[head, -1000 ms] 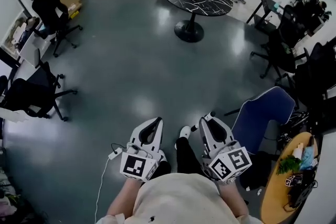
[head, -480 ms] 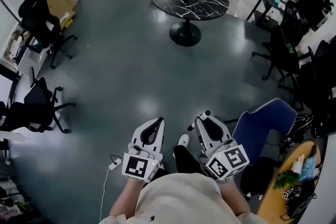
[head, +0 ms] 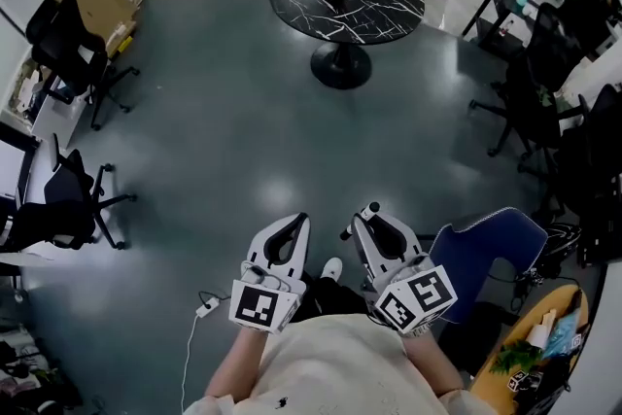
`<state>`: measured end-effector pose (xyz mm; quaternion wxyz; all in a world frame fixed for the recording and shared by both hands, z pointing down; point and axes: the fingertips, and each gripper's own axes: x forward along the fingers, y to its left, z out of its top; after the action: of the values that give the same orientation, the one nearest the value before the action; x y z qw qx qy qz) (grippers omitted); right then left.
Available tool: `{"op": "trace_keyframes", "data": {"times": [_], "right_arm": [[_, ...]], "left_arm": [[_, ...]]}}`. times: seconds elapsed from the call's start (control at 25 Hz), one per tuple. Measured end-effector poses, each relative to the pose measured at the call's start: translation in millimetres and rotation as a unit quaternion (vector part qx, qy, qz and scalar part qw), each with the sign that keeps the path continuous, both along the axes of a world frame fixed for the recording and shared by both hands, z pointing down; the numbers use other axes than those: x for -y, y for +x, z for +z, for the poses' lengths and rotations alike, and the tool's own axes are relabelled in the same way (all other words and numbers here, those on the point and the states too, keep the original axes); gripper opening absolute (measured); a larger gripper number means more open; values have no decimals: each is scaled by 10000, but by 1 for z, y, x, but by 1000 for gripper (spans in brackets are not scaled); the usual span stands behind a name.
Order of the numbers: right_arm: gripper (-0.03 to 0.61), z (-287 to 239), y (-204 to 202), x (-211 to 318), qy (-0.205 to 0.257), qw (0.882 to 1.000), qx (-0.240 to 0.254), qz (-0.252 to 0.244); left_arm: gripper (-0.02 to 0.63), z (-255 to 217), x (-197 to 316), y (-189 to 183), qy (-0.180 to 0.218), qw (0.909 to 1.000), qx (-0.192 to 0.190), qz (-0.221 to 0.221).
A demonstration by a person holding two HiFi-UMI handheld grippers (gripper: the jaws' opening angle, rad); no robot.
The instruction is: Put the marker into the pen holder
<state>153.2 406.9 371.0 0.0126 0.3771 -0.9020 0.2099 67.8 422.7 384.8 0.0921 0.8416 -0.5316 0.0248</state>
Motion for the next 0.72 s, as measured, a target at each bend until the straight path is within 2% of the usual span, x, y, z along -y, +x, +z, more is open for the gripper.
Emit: {"op": "trace_keyframes", "data": {"times": [0.36, 0.48, 0.64, 0.72], "right_arm": [[75, 10, 2, 92, -97, 9995, -126, 256], [75, 12, -14, 129, -150, 9991, -214, 338], [75, 9, -43, 181, -113, 9988, -268, 381], [75, 7, -57, 205, -116, 9987, -231, 441]], "left_arm": [[8, 7, 92, -12, -52, 9999, -119, 96], [8, 7, 130, -23, -62, 9995, -183, 247], [8, -4, 189, -37, 165, 9977, -561, 339], [8, -6, 215, -47, 161, 9970, -633, 417]]}}
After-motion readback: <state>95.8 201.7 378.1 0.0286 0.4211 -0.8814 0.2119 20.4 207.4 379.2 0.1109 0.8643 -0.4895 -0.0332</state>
